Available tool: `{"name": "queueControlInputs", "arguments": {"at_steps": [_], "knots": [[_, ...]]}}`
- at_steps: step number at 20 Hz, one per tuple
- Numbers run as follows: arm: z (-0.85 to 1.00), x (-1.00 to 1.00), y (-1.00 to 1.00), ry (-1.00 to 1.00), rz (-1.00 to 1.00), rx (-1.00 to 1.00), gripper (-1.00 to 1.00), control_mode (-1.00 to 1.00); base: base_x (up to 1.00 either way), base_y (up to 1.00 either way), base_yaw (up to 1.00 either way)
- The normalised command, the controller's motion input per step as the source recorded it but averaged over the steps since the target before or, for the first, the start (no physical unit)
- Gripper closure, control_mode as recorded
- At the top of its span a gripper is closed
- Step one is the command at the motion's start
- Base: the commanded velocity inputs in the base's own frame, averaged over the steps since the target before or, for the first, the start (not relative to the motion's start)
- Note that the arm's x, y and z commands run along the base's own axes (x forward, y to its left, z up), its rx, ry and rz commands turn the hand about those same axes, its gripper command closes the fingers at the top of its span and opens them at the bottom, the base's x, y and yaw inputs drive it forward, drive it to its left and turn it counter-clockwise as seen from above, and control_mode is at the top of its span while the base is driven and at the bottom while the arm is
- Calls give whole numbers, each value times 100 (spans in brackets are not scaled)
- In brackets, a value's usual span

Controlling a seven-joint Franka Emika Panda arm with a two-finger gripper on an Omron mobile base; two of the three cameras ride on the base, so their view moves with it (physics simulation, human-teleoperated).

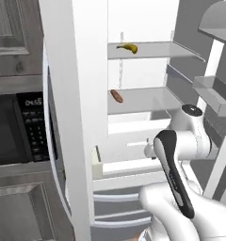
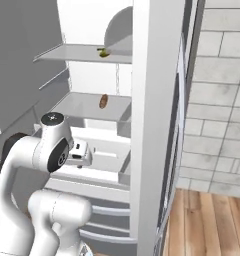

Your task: Pick up the apple and banana from the fridge and place one fruit on each plate on the dining counter.

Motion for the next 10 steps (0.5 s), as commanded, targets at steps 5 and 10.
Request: {"name": "queueControlInputs", "arguments": {"at_steps": [5,10], "knots": [[0,0,0,0,0,0,-100,100,48,36,-1],[0,0,0,0,0,0,-100,100,51,13,0]]}}
